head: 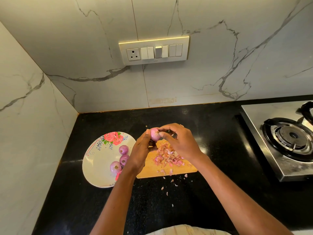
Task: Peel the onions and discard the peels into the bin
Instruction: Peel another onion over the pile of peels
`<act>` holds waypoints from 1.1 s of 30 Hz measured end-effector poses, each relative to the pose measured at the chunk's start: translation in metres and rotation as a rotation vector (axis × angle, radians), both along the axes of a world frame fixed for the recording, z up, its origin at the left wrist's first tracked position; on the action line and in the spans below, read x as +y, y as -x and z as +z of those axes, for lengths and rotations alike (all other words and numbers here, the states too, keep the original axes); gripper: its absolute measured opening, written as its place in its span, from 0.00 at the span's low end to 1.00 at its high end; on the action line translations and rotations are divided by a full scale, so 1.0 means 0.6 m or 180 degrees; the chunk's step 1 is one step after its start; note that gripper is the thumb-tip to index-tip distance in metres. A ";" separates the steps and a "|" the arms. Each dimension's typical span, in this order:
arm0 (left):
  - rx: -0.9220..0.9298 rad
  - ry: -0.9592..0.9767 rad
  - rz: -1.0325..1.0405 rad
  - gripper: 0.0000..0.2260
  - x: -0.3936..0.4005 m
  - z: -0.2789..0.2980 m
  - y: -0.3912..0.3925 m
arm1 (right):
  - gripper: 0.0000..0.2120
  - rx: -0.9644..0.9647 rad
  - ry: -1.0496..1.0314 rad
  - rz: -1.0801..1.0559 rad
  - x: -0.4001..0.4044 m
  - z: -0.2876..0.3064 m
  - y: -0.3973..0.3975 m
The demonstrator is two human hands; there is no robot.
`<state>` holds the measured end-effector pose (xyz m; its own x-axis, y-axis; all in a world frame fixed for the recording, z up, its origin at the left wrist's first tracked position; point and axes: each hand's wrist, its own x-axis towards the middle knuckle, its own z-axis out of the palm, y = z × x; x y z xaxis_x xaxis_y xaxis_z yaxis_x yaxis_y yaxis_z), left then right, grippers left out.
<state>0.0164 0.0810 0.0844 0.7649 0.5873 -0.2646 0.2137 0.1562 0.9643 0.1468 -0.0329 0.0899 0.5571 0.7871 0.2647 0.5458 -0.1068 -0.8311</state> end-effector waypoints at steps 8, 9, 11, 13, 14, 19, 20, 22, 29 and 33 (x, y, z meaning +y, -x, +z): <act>0.0043 -0.0134 -0.0024 0.20 0.000 0.004 -0.001 | 0.06 0.0169 -0.0163 -0.0225 0.002 -0.001 0.005; 0.0054 -0.0203 -0.0047 0.20 -0.001 0.005 -0.002 | 0.06 0.0128 -0.0148 -0.0241 0.002 0.000 0.006; 0.0041 -0.0262 -0.0050 0.21 -0.004 0.008 -0.002 | 0.06 -0.0042 -0.0091 -0.0257 0.003 0.001 0.008; 0.0033 -0.0265 -0.0044 0.21 -0.006 0.009 -0.003 | 0.05 -0.0224 0.0018 -0.0278 0.006 -0.001 0.011; 0.0033 -0.0250 -0.0038 0.22 -0.007 0.009 -0.003 | 0.05 -0.0219 0.0052 -0.0299 0.006 -0.001 0.011; -0.0043 0.0113 0.0189 0.19 -0.002 0.005 0.000 | 0.07 0.0262 0.0010 -0.0303 0.000 0.003 0.003; -0.0049 0.0158 0.0212 0.17 0.000 0.004 0.001 | 0.07 0.0268 -0.0008 -0.0273 -0.003 0.003 0.001; -0.0063 0.0197 0.0211 0.17 0.002 0.003 0.002 | 0.09 0.0264 -0.0049 -0.0186 -0.006 0.006 -0.002; -0.0022 -0.0100 0.0036 0.23 -0.004 0.008 -0.001 | 0.10 0.0298 -0.0218 0.0005 0.003 0.010 0.008; 0.0046 -0.0415 -0.0061 0.21 -0.004 0.011 -0.002 | 0.05 0.0154 -0.0282 -0.0207 0.004 0.004 0.008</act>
